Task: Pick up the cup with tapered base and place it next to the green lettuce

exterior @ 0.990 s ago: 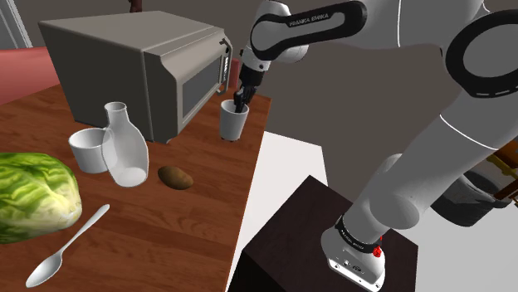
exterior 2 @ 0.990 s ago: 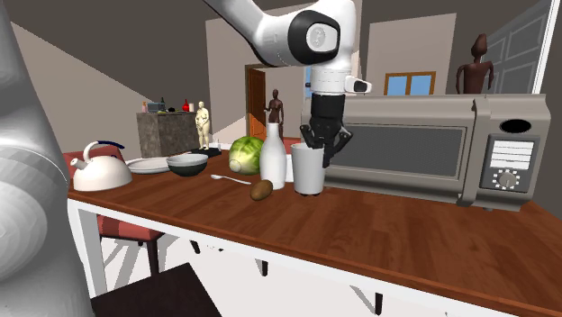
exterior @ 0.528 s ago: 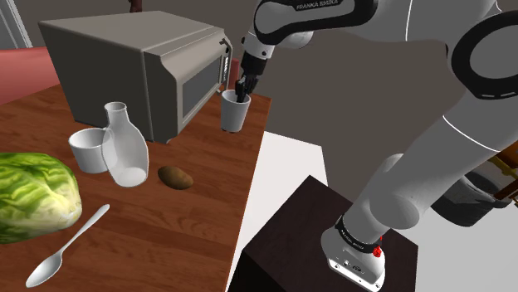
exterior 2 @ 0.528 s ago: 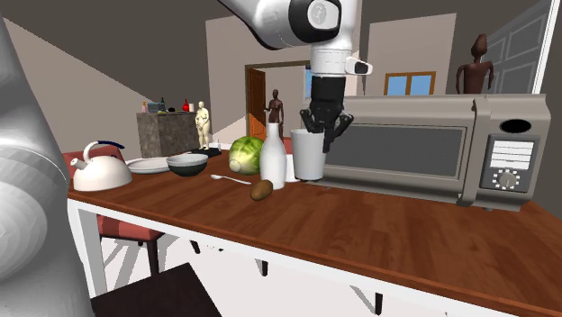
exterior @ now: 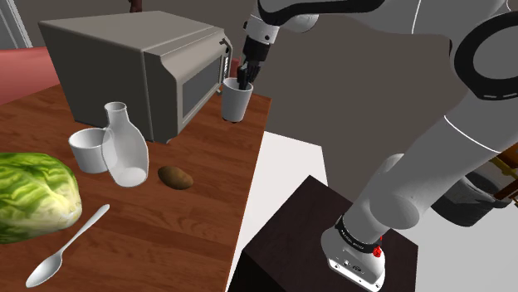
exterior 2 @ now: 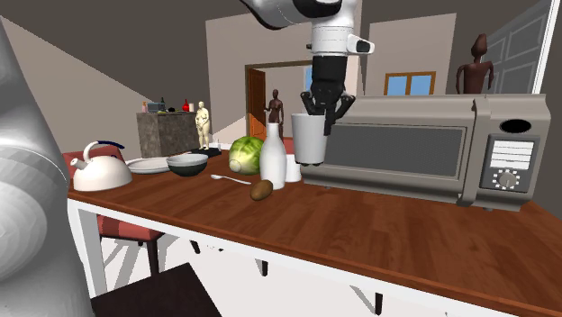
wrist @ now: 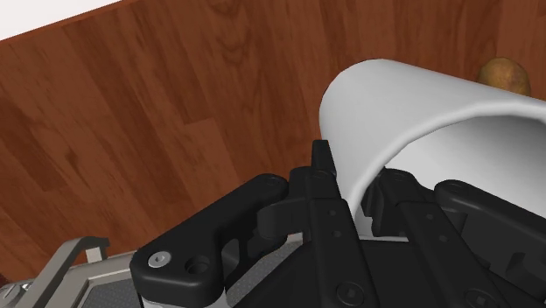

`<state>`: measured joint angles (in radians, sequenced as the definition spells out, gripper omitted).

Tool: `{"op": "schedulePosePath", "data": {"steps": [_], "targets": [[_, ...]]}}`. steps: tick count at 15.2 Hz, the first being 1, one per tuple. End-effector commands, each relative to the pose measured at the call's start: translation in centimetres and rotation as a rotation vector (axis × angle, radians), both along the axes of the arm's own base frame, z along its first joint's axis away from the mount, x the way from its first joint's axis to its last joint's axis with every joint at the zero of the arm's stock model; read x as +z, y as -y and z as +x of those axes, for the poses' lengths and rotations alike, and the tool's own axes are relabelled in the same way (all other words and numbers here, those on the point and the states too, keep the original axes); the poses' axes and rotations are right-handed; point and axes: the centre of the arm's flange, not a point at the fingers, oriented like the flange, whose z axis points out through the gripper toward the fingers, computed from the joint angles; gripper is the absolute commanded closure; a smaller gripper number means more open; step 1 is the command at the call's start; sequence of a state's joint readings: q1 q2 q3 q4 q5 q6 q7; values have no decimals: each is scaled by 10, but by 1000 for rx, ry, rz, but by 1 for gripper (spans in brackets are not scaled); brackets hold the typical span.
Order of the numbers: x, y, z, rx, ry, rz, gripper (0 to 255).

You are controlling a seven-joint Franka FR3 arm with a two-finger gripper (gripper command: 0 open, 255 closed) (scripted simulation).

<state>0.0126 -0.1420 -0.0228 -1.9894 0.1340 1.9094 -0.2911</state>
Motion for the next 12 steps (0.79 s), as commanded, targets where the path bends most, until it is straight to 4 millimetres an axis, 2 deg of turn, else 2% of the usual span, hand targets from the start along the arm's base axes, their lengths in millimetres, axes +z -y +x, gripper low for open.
{"op": "schedulePosePath", "data": {"steps": [1,12], "targets": [[11,0,-1,0,0,0,255],[69,0,-1,0,0,0,255]]}}
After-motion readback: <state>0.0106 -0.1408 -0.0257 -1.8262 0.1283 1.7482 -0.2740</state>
